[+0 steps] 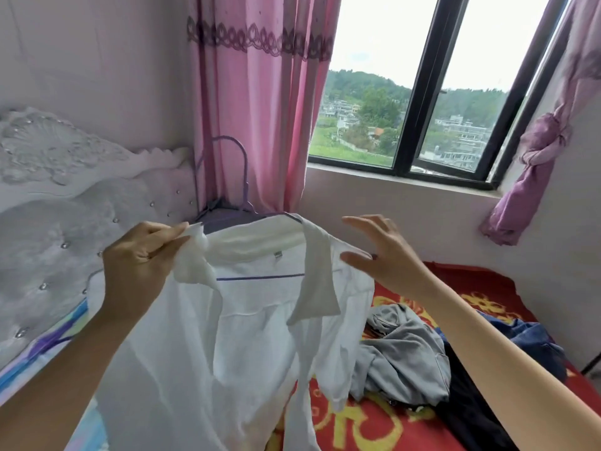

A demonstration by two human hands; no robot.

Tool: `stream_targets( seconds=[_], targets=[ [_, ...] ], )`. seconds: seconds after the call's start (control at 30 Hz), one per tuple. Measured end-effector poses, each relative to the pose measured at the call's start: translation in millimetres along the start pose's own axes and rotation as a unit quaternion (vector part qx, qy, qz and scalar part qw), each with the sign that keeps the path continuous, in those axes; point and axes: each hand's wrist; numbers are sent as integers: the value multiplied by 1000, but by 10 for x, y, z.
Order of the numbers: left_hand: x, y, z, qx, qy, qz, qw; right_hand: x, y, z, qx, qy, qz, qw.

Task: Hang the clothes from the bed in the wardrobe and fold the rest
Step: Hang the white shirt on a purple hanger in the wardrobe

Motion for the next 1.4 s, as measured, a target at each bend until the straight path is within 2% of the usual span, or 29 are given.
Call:
stream_targets(
  seconds=[0.07,0.1,0.2,0.27,0.33,0.4,0.5,0.7,0.8,0.9,1.03,1.17,1.4],
  targets=[
    [-70,-38,32,22,24,-16,999,95,-104,37,67,20,31,997],
    [-109,-56,48,29,34,-27,999,146,-150,46,72,21,64,995],
    [-210,-61,118,76,27,-27,996,194,-228,109,30,-25,195,980],
    [-221,14,173,157,27,4,987,176,-205,145,-17,-73,271,960],
    [-178,135,240,248,91,42,964,135,-142,166,-53,-96,311,944],
    [-141,232,274,284,130,38,949,84,-100,190,-65,-107,324,938],
    [-104,299,343,200,110,-38,973,79,-38,261,-69,-107,322,938],
    [-127,521,536,77,69,23,994,309,302,522,-28,-63,338,939],
    [-194,654,577,63,36,71,995,440,358,566,36,-26,332,942],
    [-209,800,571,63,50,73,994,513,293,602,43,-39,344,937],
    [-218,1061,473,67,55,114,990,695,134,662,71,-29,252,965],
    [-294,1375,363,43,73,154,984,995,101,651,84,17,224,971],
    [-991,2109,-363,-43,140,229,962,1556,-23,313,136,124,276,943]
  ],
)
Point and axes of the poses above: each hand's wrist, its own z-axis towards the middle knuckle, its own y-axis out of the back of the hand, x = y × z, and after that the axes turned 13 degrees about -z, right-handed
